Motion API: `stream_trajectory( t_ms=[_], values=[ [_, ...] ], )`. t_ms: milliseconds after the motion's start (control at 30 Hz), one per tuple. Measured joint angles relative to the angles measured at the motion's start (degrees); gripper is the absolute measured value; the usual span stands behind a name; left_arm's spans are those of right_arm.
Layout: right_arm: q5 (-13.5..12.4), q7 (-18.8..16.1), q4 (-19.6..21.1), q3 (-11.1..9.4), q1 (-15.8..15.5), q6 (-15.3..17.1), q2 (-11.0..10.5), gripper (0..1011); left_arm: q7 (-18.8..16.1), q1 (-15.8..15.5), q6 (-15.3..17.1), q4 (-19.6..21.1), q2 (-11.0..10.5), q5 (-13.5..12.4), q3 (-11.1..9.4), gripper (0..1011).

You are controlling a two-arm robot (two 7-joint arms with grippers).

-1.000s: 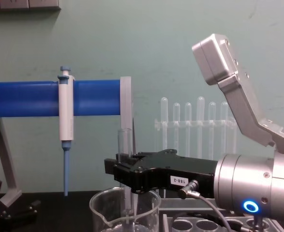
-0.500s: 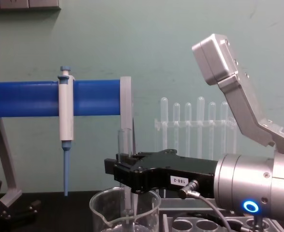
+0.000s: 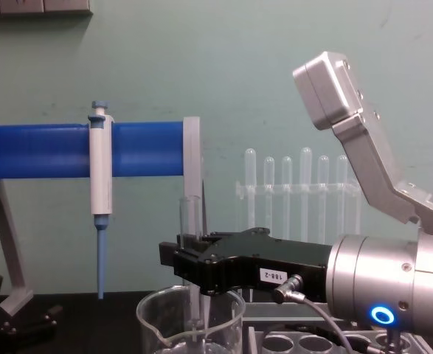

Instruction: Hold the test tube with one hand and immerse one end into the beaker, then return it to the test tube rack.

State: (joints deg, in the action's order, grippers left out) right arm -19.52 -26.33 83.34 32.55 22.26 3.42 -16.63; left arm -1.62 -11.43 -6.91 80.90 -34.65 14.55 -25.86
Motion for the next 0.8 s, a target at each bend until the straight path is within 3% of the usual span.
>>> stream_trajectory(
  t_ms=[800],
  values=[
    [0.0, 0.0, 0.0, 0.0, 0.0, 0.0, 0.0, 225, 0.0, 0.0, 0.0, 0.0, 0.0, 0.0, 0.0, 1000]
  ],
)
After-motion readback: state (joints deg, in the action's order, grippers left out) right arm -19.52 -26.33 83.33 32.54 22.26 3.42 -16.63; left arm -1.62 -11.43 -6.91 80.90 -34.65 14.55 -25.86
